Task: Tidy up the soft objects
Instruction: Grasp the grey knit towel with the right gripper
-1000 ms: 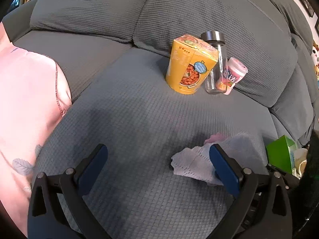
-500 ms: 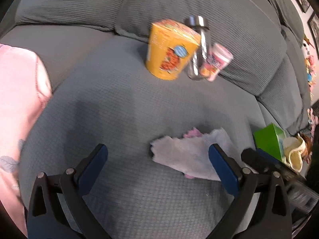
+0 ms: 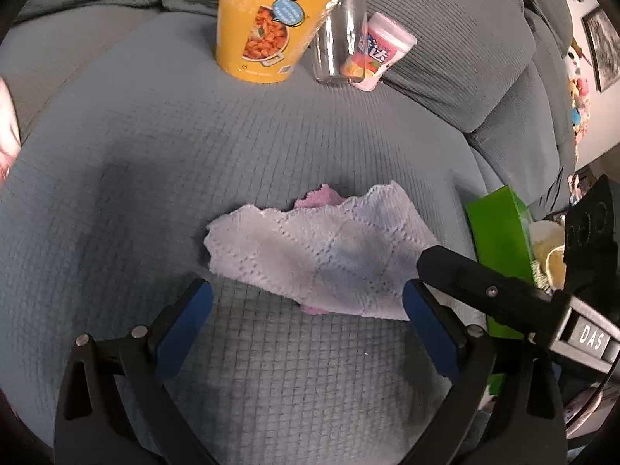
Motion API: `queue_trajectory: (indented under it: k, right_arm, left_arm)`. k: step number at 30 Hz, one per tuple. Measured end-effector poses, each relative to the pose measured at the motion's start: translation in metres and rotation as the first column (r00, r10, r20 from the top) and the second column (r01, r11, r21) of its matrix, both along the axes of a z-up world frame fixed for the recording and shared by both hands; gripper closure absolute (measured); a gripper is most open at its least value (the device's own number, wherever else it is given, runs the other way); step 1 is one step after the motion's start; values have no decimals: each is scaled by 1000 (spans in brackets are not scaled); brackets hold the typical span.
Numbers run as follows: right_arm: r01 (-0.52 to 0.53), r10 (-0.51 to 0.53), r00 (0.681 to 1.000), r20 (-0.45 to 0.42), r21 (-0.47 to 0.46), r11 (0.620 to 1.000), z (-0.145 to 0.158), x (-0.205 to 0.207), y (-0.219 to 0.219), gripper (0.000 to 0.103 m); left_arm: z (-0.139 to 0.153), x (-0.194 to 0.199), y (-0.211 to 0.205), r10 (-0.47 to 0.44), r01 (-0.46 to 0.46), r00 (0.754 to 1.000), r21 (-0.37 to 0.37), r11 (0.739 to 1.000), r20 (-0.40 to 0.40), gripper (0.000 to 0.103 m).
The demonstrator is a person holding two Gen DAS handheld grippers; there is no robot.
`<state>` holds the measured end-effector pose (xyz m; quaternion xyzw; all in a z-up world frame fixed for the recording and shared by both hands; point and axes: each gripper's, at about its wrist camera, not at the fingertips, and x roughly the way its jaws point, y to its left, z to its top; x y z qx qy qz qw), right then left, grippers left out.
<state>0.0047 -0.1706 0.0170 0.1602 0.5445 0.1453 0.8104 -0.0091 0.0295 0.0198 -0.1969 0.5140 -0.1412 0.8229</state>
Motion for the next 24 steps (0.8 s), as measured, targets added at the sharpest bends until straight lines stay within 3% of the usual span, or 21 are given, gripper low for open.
queue_trajectory:
  k: [4,13,20,24]
  right_arm:
    - [-5,8,999,-33,81,997,-8,4,-3,15]
    - [11,-7,999,-41,87,996,-17,6,-2,15]
    - [28,-26,999,-23,81,996,-18,10,-1,20]
    - [25,-23,1000,-21,88,996,-19,11,-3,20]
  left_arm:
    - [-1,2,-9,-14,13,1000,51,999,21,5]
    - [-5,5,-17,-34,32,999,115,993,18,1]
    - [-6,7,-5,14,-14,1000,26,1000,-5,1]
    - [-5,7,-7,17,-17,1000,27,999,-1,1]
